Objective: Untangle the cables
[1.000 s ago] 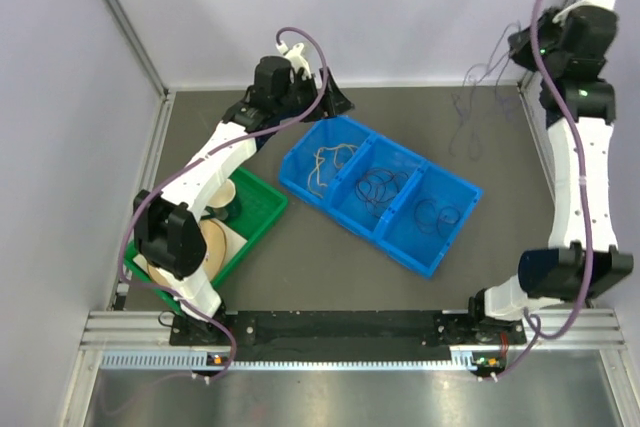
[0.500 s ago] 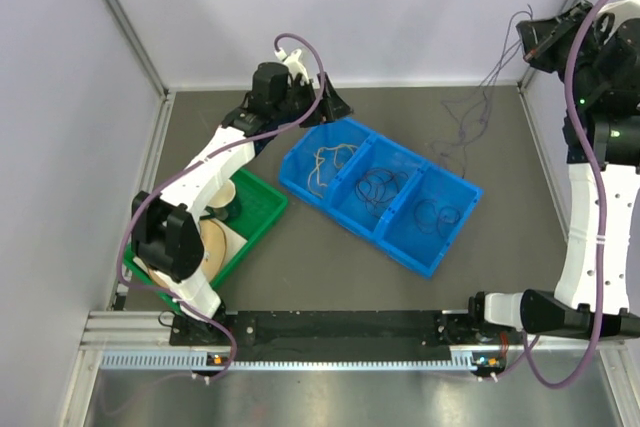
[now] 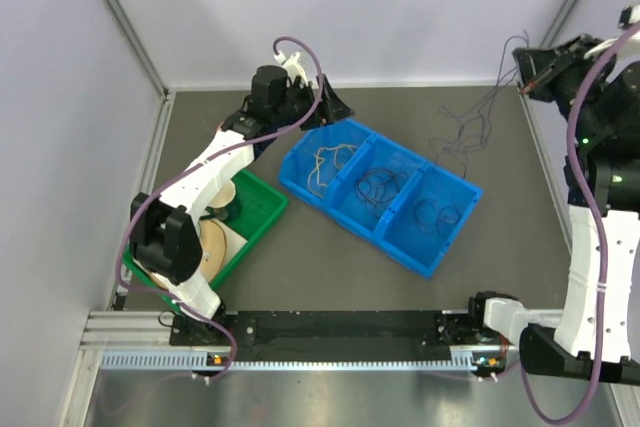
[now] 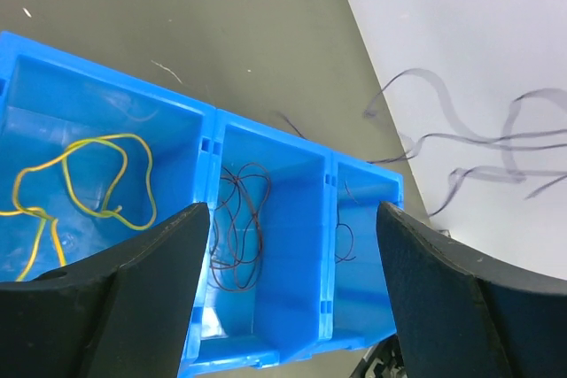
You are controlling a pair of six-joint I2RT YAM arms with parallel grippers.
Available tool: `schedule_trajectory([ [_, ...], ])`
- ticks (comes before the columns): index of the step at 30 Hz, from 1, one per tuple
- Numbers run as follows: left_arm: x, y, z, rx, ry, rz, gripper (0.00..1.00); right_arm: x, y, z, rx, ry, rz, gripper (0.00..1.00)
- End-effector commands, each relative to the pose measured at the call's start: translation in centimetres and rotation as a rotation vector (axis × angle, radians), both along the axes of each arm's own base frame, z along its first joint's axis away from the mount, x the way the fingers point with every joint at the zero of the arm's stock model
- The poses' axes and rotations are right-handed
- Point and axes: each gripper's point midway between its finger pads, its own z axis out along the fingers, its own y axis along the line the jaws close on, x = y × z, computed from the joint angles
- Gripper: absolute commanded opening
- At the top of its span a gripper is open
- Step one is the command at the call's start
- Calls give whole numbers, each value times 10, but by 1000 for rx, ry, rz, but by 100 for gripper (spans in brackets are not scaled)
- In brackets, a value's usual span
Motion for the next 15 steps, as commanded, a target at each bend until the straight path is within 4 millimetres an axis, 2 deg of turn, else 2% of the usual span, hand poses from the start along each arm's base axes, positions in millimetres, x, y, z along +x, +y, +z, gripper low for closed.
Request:
schedule_trajectory([
  [1, -7, -1, 29, -67, -66, -25, 81, 23, -4, -62, 39, 145, -11, 0],
  [2, -7, -2, 26, -67, -57, -27, 81, 29, -4, -84, 47, 190, -13, 0],
  [4, -8, -3, 24, -72, -48, -32, 81, 34, -6, -106, 58, 235, -26, 0],
  [5, -8, -3, 23, -75, -46, -36, 81, 40, -8, -133, 63, 294, -31, 0],
  [7, -8, -4, 22, -77, -42, -38, 81, 44, -11, -159, 77, 355, -50, 0],
  [8, -8, -4, 20, -75, -35, -38, 81, 47, -10, -183, 92, 406, -45, 0],
  [9, -8, -4, 19, -75, -33, -39, 81, 48, -8, -196, 105, 428, -42, 0],
  [10, -8, -4, 19, -75, -33, -37, 81, 48, -1, -208, 147, 454, -31, 0],
  [11, -8, -5, 16, -74, -26, -41, 81, 46, 4, -241, 169, 513, -25, 0],
  [13, -7, -6, 14, -78, -19, -42, 81, 49, 18, -264, 180, 532, -20, 0],
  [14, -6, -7, 14, -81, -17, -43, 81, 46, 21, -287, 177, 576, -26, 0],
  [15, -6, -8, 12, -86, -12, -44, 81, 49, 30, -300, 166, 607, -10, 0],
])
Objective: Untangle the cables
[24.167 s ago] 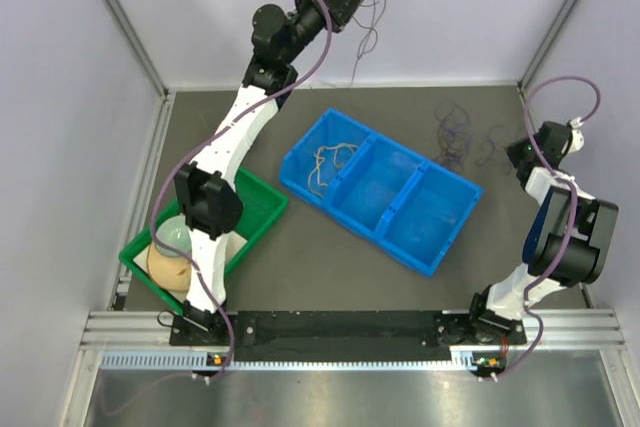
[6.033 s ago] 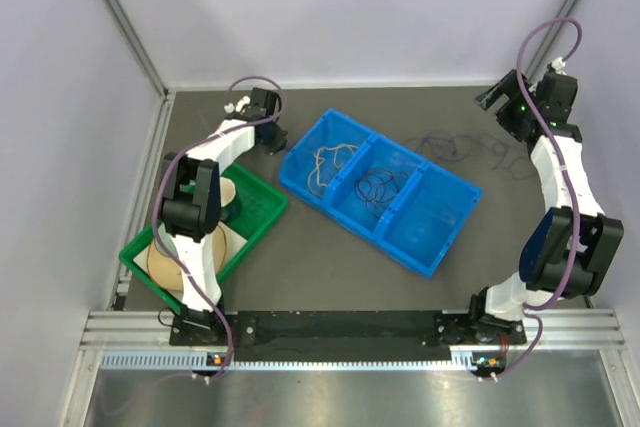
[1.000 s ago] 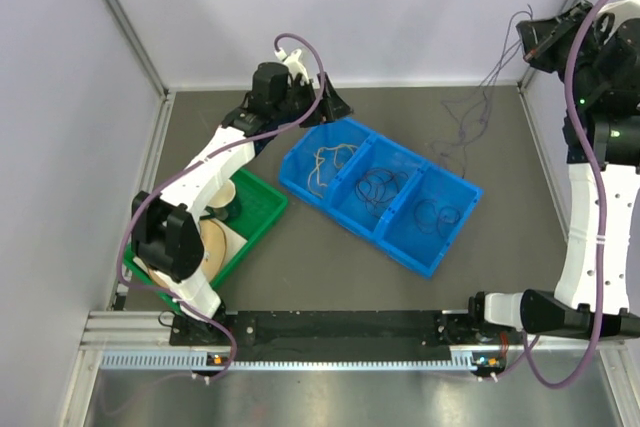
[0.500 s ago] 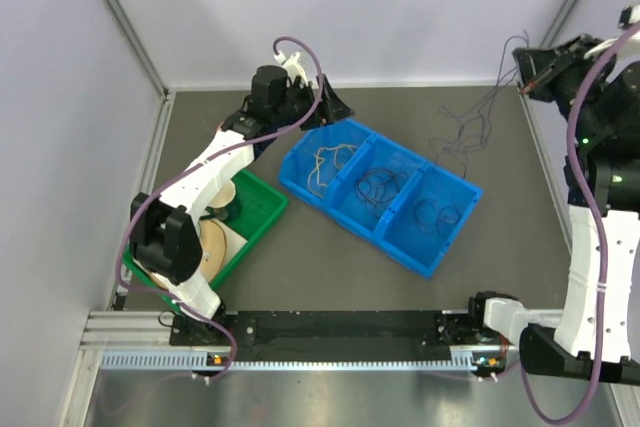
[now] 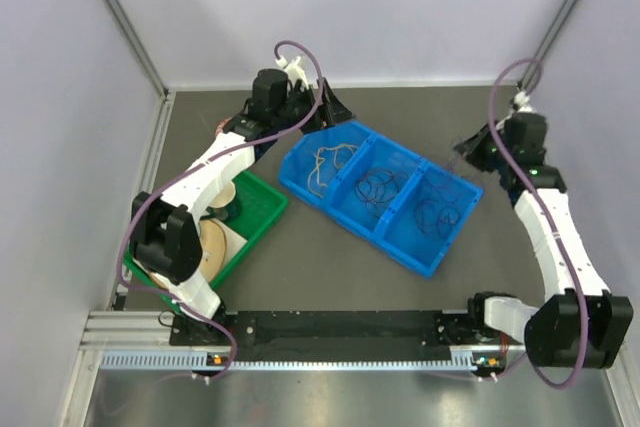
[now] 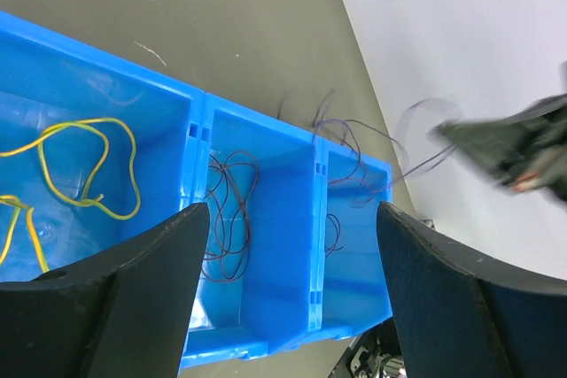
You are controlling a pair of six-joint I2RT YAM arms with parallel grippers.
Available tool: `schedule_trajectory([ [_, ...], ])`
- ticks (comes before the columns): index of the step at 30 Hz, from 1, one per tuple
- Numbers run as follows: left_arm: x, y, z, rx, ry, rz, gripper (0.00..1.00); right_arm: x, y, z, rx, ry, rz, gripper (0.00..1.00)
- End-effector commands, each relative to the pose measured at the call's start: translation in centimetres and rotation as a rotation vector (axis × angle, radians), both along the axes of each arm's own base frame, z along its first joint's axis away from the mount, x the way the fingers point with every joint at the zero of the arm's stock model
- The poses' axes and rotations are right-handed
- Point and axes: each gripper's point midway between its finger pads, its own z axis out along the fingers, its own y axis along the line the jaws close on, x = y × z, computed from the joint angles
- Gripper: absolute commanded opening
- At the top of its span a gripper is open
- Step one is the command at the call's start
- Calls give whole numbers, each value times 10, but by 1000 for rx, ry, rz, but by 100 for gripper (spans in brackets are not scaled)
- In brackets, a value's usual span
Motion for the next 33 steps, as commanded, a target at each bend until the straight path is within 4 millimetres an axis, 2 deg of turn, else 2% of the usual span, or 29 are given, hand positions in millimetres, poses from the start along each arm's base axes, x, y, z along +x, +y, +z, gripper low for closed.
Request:
schedule_trajectory([
  [1, 1, -3, 22, -58, -57, -17, 81, 10, 23, -25, 2, -3, 2, 0],
  [2, 1, -4, 21, -60, -55, -21, 81, 10, 31, -37, -15, 26, 17, 0],
  [4, 1, -4, 20, -59, -54, -21, 81, 13, 30, -58, -36, 79, 8, 2],
  [6, 1, -3, 20, -54, -53, -19, 81, 14, 31, -65, -37, 109, 8, 25],
  [7, 0, -3, 19, -50, -52, -20, 81, 13, 29, -62, -43, 106, 0, 47],
  [9, 1, -2, 18, -39, -60, -13, 81, 14, 26, -51, -50, 73, -22, 63],
  [10, 2, -1, 17, -34, -59, -10, 81, 13, 21, -39, -64, 37, -47, 70],
  [14, 7, 0, 13, -6, -60, -13, 81, 10, 3, 1, -112, -71, -126, 77],
  [17, 10, -2, 14, -3, -63, -25, 81, 12, -15, 19, -171, -114, -202, 80],
  [19, 10, -4, 15, -8, -63, -34, 81, 16, -27, 19, -175, -106, -263, 77],
  [21, 12, -4, 15, -10, -60, -37, 81, 26, -40, 4, -146, -58, -330, 77],
  [22, 13, -4, 13, -10, -55, -40, 81, 28, -55, -1, -124, -37, -381, 78],
  [23, 13, -5, 13, -13, -51, -46, 81, 35, -68, -16, -91, 11, -420, 79],
  [25, 12, -4, 14, -10, -53, -48, 81, 44, -86, -30, 29, 67, -469, 82],
  [26, 12, -4, 14, -9, -54, -48, 81, 47, -90, -39, 67, 106, -480, 83],
  [27, 13, -3, 12, -6, -53, -46, 81, 55, -91, -65, 124, 193, -490, 87],
  [29, 13, 0, 10, -4, -51, -35, 81, 59, -100, -81, 175, 274, -512, 92],
  [30, 12, 0, 10, -7, -50, -34, 81, 65, -95, -104, 230, 344, -496, 94],
  [33, 13, 2, 8, -8, -48, -28, 81, 72, -89, -135, 322, 436, -494, 98],
])
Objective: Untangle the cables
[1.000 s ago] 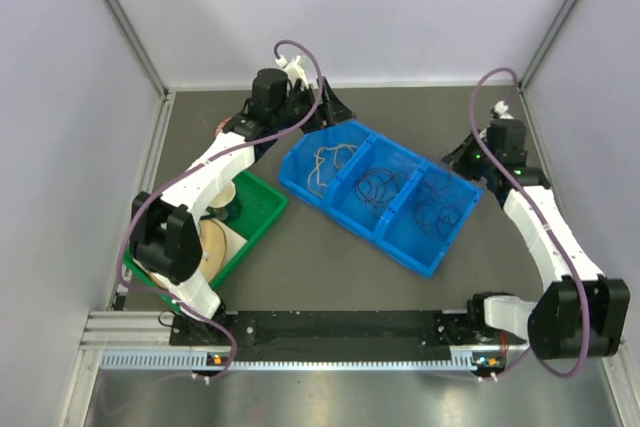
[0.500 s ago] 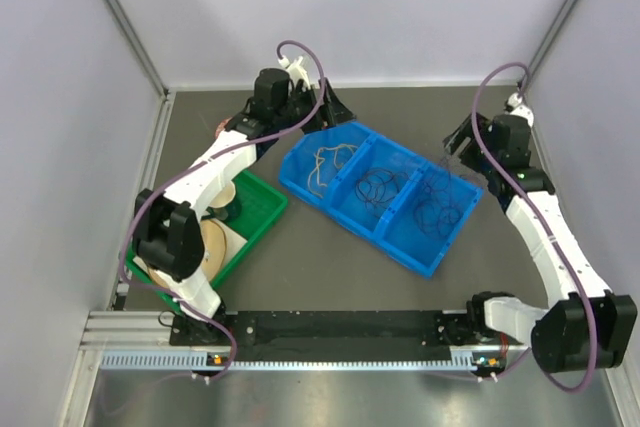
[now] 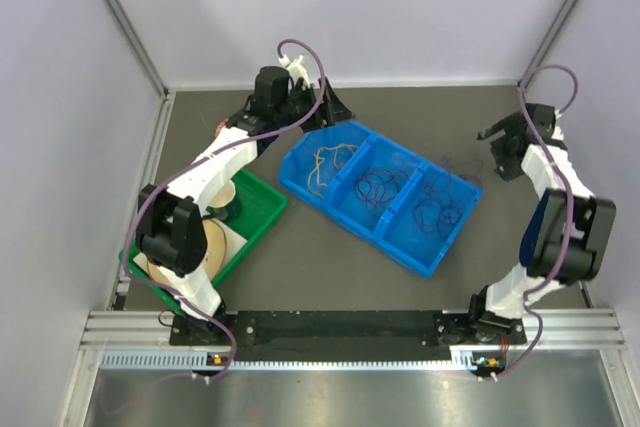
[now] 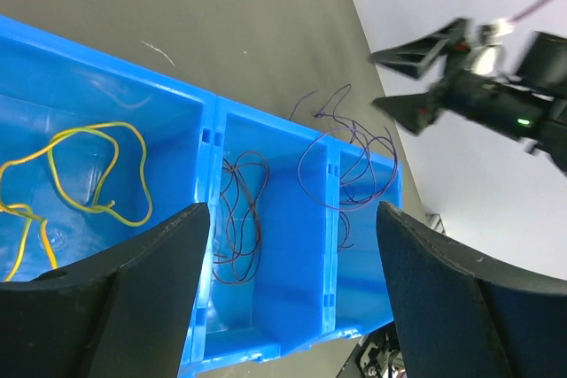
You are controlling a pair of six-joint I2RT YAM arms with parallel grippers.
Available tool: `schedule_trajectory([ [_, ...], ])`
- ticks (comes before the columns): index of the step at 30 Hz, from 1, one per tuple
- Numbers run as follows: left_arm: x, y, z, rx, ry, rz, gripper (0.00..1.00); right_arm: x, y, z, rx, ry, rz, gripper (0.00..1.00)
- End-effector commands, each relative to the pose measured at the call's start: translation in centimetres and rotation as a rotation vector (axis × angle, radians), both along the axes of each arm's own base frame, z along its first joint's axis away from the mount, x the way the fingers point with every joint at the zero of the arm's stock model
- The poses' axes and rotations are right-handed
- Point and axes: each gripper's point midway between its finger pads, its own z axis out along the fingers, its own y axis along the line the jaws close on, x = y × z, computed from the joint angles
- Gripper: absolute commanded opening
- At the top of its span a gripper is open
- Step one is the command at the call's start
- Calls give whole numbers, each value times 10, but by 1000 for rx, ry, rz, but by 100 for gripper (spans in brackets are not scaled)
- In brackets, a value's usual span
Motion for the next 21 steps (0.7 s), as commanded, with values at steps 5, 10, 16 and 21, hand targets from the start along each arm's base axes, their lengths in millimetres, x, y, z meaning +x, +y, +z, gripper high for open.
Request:
schedule_trajectory([
  [5, 2, 6, 17, -20, -58, 12, 80, 16, 24, -46, 277, 112, -49, 99],
  [10, 4, 8, 13, -16, -50, 17, 80, 22, 27, -61, 316, 127, -61, 90],
  [16, 5, 8, 14, -17, -50, 19, 80, 22, 17, -38, 254, 38, -90, 7],
  [21, 7, 6, 14, -25, -47, 18, 80, 23, 18, 12, 221, -82, -54, 0],
])
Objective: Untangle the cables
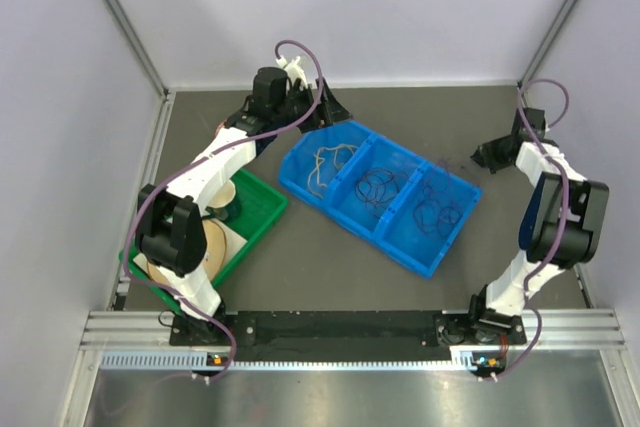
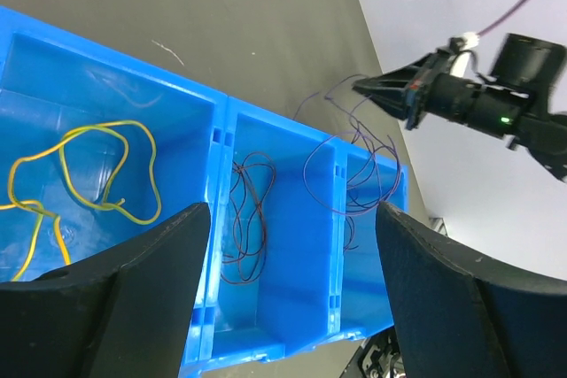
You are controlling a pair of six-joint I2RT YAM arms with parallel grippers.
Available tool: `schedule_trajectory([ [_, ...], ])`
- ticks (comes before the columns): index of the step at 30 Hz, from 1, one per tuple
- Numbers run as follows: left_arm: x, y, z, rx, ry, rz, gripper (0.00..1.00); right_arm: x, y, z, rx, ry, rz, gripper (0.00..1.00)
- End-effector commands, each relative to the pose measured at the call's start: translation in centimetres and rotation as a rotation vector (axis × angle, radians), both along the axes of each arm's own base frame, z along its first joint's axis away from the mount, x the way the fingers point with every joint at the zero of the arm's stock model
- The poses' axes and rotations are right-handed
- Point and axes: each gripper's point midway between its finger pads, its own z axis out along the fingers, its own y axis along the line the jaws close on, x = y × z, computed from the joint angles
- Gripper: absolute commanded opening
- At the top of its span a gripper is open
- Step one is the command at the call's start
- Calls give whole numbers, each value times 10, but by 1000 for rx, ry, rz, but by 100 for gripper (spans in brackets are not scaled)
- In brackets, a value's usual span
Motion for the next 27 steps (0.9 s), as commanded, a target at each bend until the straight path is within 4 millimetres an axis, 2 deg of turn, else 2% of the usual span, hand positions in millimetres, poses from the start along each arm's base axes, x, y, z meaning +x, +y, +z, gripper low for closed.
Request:
schedule_trajectory([
  [1, 5, 1, 21, -33, -59, 4, 80, 14, -5, 80, -74, -230, 11, 0],
  [2, 4, 1, 22, -35, -63, 3, 80, 14, -1, 93, -80, -268, 42, 0],
  [3, 5, 1, 23, -35, -65, 2, 80, 15, 1, 121, -94, -341, 56, 0],
  [5, 5, 1, 23, -35, -67, 4, 80, 13, 9, 149, -115, -418, 111, 0],
  [6, 6, 1, 23, -35, -67, 4, 80, 8, 12, 179, -143, -487, 124, 0],
  [9, 6, 1, 25, -38, -71, 1, 80, -4, 21, 221, -202, -588, 175, 0],
  [10, 5, 0, 25, -38, -70, -1, 80, -13, 25, 244, -229, -646, 186, 0],
  [11, 5, 0, 23, -38, -67, -2, 80, -18, 30, 256, -258, -676, 211, 0],
  [13, 5, 0, 23, -38, -66, -4, 80, -32, 40, 292, -304, -762, 254, 0],
  [14, 5, 0, 22, -39, -64, -4, 80, -39, 45, 294, -329, -753, 298, 0],
  [15, 5, -1, 22, -42, -63, -7, 80, -45, 55, 312, -344, -786, 326, 0],
  [21, 7, -8, 21, -77, -49, -31, 80, -86, 91, 356, -393, -909, 439, 0],
  [23, 7, -8, 21, -80, -48, -35, 80, -96, 100, 363, -398, -936, 465, 0],
  [25, 6, -8, 21, -79, -48, -37, 80, -104, 112, 362, -392, -948, 503, 0],
  [27, 5, -8, 21, -77, -48, -34, 80, -105, 116, 347, -390, -924, 518, 0],
])
